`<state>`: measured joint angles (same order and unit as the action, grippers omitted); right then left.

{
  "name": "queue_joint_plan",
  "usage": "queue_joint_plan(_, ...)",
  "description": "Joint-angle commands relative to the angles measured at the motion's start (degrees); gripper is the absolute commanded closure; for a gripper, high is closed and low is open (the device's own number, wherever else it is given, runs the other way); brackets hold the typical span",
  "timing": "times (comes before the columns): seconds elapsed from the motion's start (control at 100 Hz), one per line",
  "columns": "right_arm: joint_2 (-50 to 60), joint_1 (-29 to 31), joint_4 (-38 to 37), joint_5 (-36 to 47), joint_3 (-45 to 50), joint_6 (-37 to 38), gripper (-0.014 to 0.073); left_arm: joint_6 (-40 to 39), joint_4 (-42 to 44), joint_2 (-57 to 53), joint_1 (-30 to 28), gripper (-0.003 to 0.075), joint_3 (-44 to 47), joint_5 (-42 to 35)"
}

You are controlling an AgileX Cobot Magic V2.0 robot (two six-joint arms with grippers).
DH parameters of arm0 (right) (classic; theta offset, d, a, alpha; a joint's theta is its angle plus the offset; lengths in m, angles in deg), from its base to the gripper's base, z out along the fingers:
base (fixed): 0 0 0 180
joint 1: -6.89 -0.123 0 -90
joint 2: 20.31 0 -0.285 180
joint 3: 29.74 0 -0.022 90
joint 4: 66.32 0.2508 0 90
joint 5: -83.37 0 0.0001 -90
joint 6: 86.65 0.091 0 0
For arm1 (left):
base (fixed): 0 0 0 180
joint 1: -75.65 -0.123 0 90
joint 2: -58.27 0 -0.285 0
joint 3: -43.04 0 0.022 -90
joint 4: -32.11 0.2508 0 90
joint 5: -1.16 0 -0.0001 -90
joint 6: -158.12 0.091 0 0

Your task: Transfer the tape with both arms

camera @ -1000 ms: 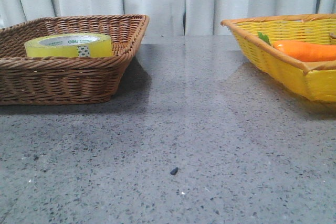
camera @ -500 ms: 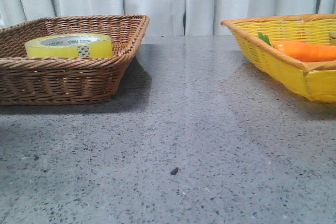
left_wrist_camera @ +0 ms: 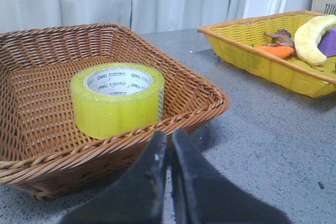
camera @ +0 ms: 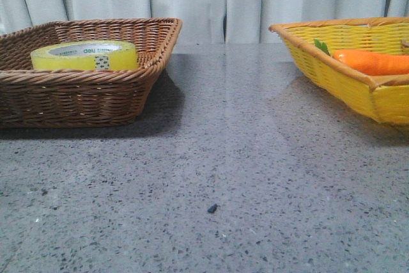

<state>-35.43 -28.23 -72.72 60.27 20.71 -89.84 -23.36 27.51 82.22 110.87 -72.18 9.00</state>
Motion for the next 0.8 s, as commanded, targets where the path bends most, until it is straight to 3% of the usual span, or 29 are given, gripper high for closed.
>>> queue_joint_plan(0.0,-0.66,0.14,-1.02,4.13,-1.35,-0.29,0.0668,-0.19,-0.61,0.25,-0.17,0.0741,-1.32,-5.1)
queue_joint_plan(0.33,-0.66,0.14,-1.02,4.13,-1.35,-0.29,0.0668,-0.94,-1.06,0.25,-0.17,0.0741,-0.75,-5.22)
queue_joint_plan(0.44,-0.66,0.14,-1.02,4.13,-1.35,-0.29,0.0668,-8.54,-1.29,-0.15,-5.01,0.0741,1.12,-11.55)
queue_joint_plan(0.55,-0.76,0.25,-1.02,4.13,-1.35,-0.29,0.0668,-8.54,-1.04,-2.45,-9.41,0.0741,3.85,-15.16)
queue_joint_plan(0.79,-0.76,0.14,-1.02,4.13,-1.35,-0.29,0.0668,-8.54,2.85,-12.72,-19.42,0.0741,11.52,-15.12)
